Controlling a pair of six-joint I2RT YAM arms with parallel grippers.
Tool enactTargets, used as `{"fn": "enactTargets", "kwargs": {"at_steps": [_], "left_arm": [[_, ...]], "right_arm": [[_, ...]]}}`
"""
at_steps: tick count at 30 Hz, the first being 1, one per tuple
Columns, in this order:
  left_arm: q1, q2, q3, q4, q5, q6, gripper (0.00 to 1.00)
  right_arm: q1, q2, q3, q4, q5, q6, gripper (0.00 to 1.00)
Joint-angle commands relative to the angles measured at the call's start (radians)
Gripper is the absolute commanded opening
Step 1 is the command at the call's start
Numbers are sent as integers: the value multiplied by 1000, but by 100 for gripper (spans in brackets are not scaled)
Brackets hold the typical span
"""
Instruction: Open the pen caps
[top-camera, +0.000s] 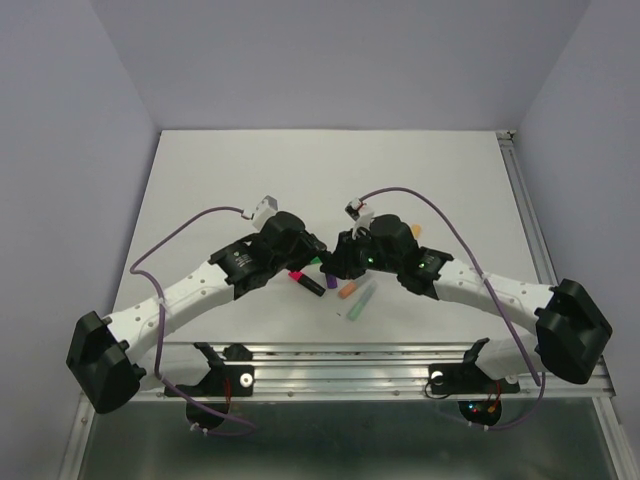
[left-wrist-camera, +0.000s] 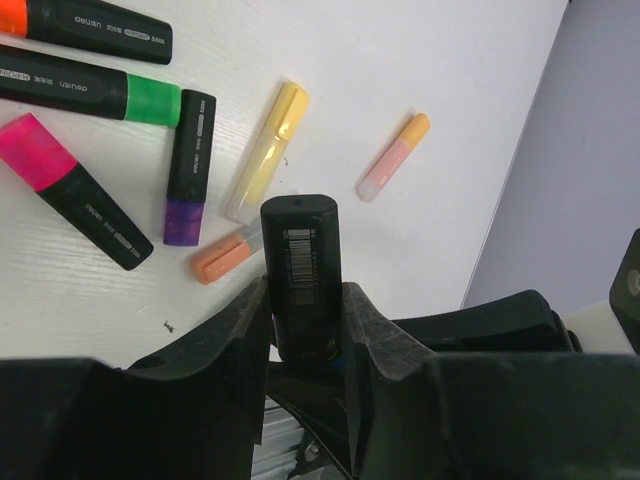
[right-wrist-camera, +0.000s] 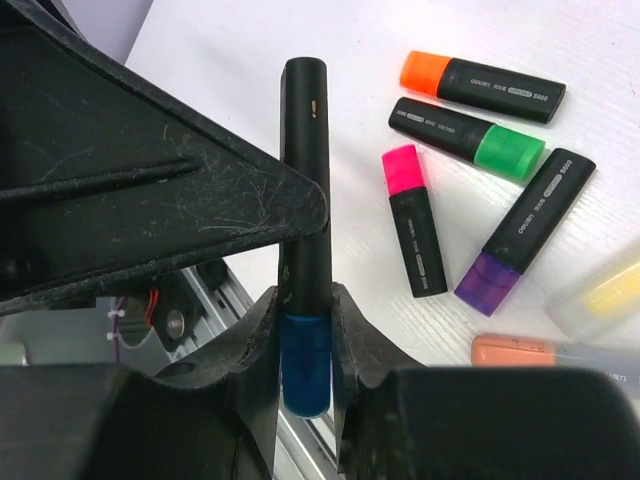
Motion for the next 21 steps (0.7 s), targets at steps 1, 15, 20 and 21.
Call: {"fn": "enactTargets", "kwargs": {"at_steps": [1, 15, 20, 21], "left_arm": [[-7, 5, -1, 12, 8, -2, 11], [-7, 54, 23, -22, -9, -9, 26], [-7, 62, 23, -24, -15, -9, 24], [-7, 65, 23, -25, -18, -11, 16]], "right_arm": [[8, -9, 74, 36, -36, -55, 1], [19, -48, 62, 2, 21, -72, 1], [19, -61, 49, 36, 16, -10, 1], [19, -60, 49, 39, 12, 17, 1]]}}
